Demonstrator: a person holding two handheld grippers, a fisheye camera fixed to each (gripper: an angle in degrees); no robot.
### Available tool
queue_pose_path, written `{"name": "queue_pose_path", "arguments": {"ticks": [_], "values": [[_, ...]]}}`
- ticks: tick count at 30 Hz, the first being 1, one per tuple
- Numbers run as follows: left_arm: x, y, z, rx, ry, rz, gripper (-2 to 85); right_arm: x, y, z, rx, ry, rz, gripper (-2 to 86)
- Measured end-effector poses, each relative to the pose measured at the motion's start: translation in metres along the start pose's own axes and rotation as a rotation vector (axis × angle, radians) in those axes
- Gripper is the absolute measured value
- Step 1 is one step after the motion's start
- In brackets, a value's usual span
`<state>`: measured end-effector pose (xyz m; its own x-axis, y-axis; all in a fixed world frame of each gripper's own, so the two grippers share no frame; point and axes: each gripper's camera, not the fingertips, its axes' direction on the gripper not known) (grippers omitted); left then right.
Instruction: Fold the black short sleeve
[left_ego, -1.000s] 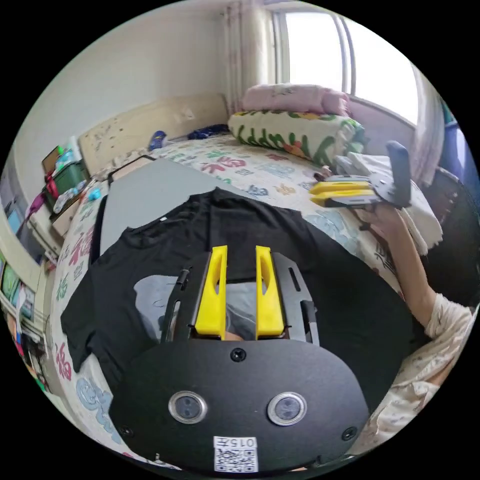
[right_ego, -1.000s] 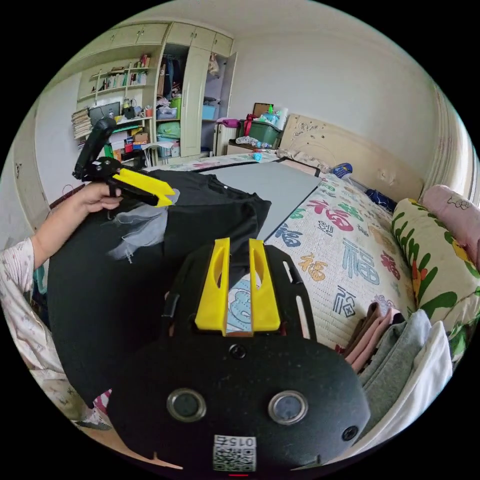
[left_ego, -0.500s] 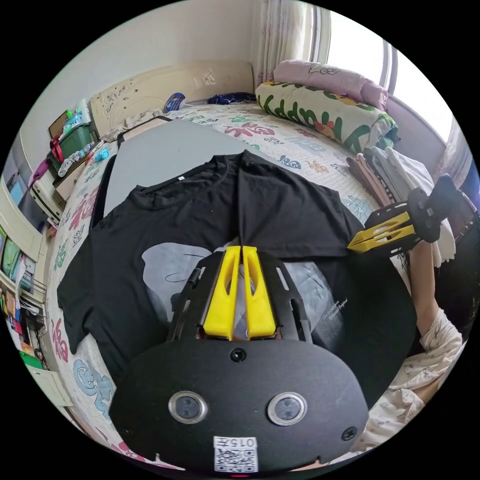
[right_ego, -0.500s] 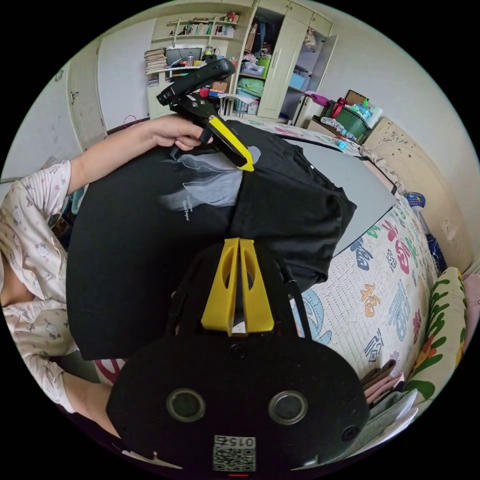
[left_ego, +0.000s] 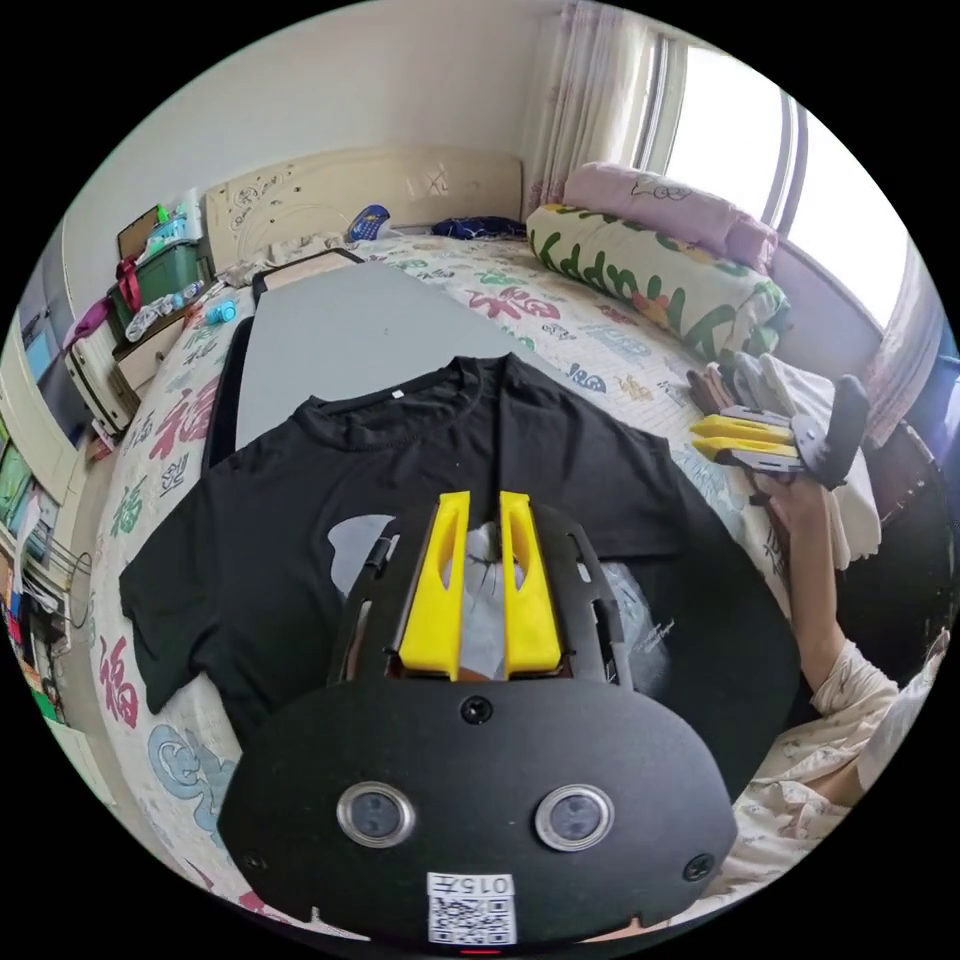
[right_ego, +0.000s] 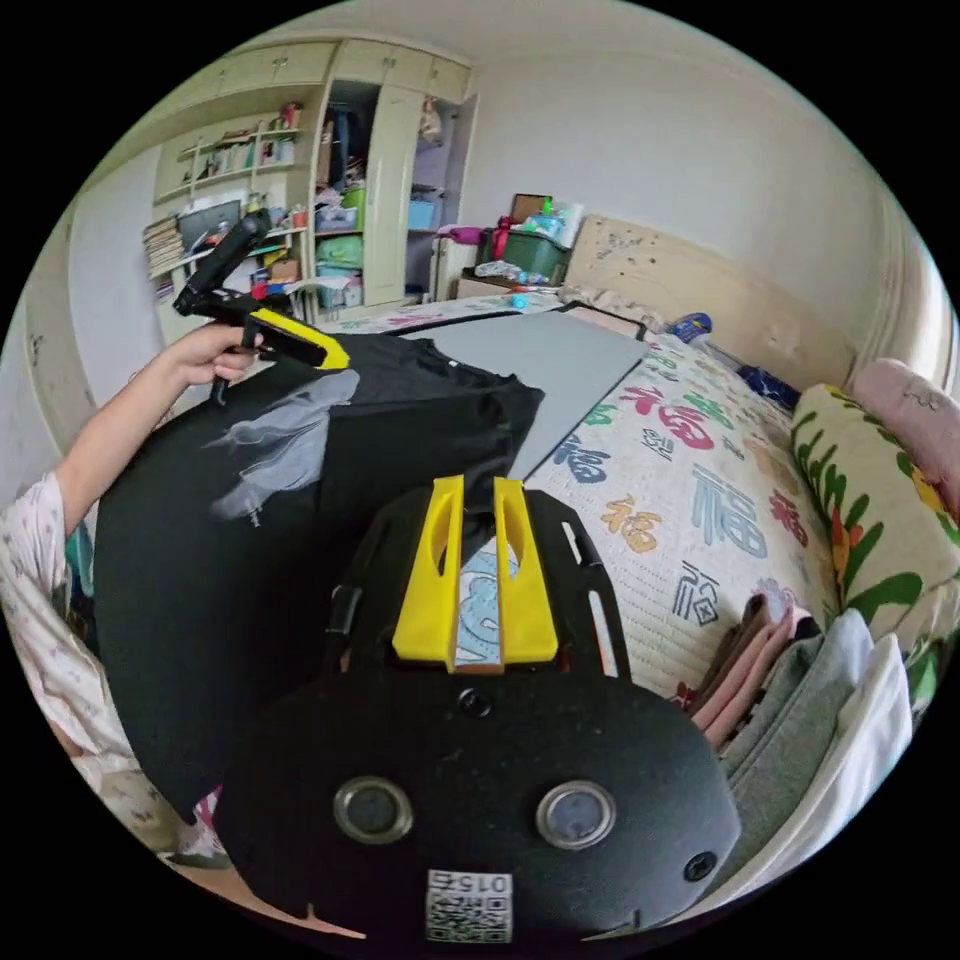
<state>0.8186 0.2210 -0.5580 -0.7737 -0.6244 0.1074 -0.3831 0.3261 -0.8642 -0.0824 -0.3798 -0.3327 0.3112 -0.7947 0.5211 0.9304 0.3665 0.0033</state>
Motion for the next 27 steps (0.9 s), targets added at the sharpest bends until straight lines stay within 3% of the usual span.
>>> {"name": "queue_pose_path", "arguments": {"ticks": [5,10,16,21,27], "values": [[0.019,-0.086,0.068,0.014,0.070,-0.072,9.5,0.023,-0.011,0.031,-0.099,-0.189,0.082,8.4],[0.085,-0.161,0.199,-0.008,0.069,-0.089,11.0,0.038,-0.015,0.038,-0.120,-0.205,0.143,9.4],[0.141,-0.203,0.294,-0.083,0.069,-0.127,10.6,0.047,-0.018,0.048,-0.150,-0.270,0.167,6.1],[0.199,-0.220,0.317,-0.083,0.062,-0.117,3.0,0.043,-0.016,0.050,-0.143,-0.263,0.157,0.3],[0.284,-0.236,0.338,-0.055,0.016,-0.106,2.1,0.031,-0.012,0.058,-0.175,-0.200,0.141,-0.5]]}}
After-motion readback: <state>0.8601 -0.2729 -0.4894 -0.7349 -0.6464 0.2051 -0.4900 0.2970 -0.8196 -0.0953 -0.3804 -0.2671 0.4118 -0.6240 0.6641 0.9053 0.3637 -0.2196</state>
